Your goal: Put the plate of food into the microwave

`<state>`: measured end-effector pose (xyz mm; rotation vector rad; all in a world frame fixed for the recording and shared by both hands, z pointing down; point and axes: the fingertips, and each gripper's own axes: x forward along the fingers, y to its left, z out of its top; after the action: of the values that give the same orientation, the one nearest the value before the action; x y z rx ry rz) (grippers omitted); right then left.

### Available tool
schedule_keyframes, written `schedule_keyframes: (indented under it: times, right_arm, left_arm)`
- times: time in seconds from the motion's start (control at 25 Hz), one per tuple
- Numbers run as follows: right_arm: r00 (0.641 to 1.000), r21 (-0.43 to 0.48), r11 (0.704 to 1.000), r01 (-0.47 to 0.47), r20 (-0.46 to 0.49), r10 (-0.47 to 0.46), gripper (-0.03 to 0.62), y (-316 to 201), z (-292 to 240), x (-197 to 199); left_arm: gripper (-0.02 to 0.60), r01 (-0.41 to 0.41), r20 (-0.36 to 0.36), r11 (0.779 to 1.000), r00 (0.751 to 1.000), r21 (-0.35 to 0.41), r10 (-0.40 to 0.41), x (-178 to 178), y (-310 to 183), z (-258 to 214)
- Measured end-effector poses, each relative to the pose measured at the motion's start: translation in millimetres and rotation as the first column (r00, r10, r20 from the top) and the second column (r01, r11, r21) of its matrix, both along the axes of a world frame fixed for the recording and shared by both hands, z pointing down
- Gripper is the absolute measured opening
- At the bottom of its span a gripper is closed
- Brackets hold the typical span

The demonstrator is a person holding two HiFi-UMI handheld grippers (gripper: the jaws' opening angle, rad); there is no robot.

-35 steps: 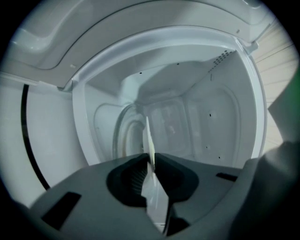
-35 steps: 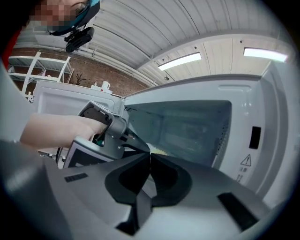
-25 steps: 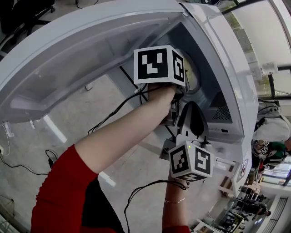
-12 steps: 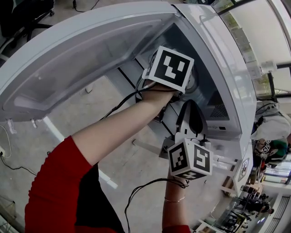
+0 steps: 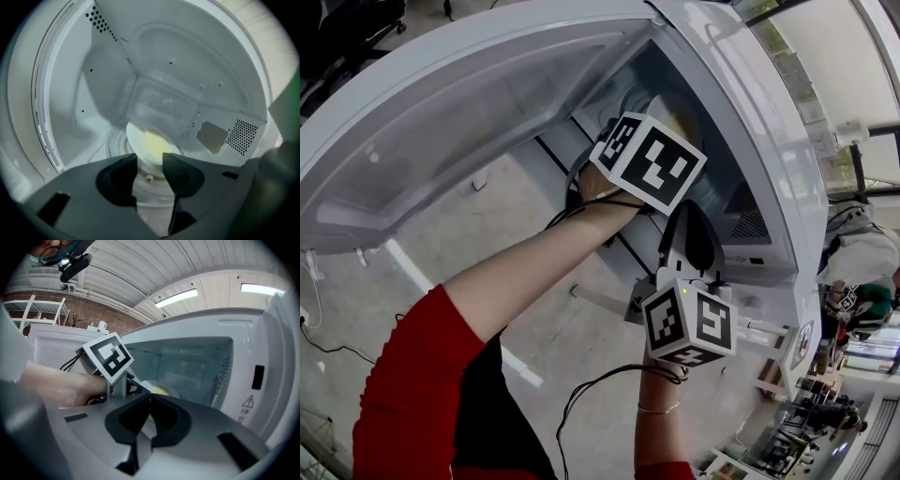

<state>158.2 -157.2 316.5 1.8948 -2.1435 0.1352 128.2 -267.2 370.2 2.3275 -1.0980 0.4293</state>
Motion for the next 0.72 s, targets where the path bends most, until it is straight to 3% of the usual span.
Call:
schedule_keyframes:
  times: [0.2,0.44,0.72]
  right_arm:
    - [1.0,0.004,1.0,-0.008,0.004,0.008,0.015,1.7,-0.2,3.9]
    - [1.0,0.009,1.0,-0.008,0.007,0.008,0.015,1.2,-2.5,2.7]
    - [1.0,0.008,1.0,-0.006,0.01,0.006,0.015,1.6,-0.9,7.3]
  left_arm:
    - [0.17,-0.006,0.007,1.0,1.0,0.003,0.006,-0.1,-0.3,-1.7]
    - [0.19,-0.024,0.108,0.996,0.994,0.086,0.015,-1.8,-3.6,-6.5]
    - [0.199,-0.037,0.175,0.987,0.985,0.156,0.01,0.8,-4.5,-6.8]
